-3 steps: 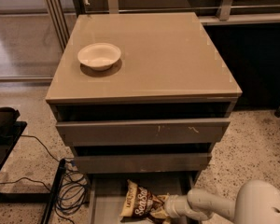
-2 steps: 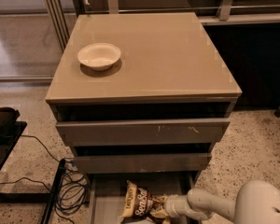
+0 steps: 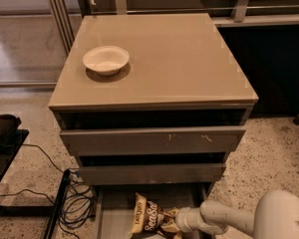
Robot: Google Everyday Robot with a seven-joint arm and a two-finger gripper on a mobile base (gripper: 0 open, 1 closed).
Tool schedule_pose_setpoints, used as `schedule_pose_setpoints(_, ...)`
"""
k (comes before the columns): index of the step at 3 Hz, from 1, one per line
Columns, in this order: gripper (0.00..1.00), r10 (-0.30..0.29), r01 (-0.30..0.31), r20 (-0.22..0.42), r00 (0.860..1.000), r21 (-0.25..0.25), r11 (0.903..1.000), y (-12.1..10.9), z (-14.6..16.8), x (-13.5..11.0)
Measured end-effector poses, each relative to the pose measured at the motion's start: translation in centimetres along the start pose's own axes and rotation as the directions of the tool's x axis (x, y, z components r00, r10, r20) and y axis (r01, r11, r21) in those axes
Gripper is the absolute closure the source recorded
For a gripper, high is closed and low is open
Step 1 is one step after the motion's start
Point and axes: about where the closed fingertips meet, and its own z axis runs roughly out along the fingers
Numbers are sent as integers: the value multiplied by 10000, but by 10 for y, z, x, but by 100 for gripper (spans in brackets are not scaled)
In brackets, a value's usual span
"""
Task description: Pick brown chip bag from bottom drawer and place on counter
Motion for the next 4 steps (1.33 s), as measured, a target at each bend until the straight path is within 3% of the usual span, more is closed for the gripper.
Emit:
schedule_pose_setpoints(2,100,-556,552,414,9976,86,9984,9,-48,-17)
schedule_pose_setpoints(4,100,-1709,1665,1011,9801,512,9847,27,-111,-53)
